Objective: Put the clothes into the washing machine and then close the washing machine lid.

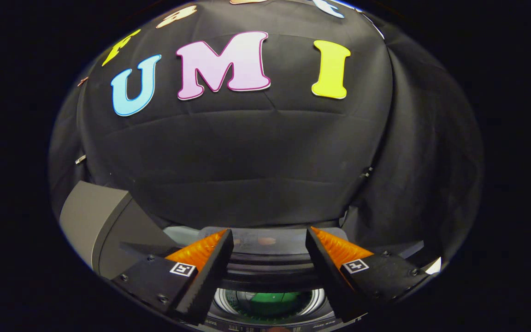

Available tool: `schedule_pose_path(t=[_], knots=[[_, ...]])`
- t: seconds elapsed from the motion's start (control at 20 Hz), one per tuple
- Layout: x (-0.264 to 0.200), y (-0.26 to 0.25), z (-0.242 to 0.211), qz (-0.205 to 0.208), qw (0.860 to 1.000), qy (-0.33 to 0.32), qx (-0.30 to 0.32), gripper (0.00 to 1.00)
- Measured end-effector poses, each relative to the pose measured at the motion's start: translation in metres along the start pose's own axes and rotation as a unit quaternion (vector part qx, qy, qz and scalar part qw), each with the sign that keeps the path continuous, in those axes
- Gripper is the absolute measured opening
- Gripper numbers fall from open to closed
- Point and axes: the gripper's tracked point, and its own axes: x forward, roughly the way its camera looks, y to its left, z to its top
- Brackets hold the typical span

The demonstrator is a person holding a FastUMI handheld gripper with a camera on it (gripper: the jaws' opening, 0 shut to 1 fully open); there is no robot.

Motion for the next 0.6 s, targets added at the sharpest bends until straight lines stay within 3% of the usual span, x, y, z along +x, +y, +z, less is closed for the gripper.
schedule_pose_path(t=[0.2,0.6], knots=[[-0.020,-0.003,-0.040,-0.002,0.997,0.068,-0.020,0.99],[-0.030,0.021,-0.040,0.037,0.998,-0.001,-0.050,0.99]])
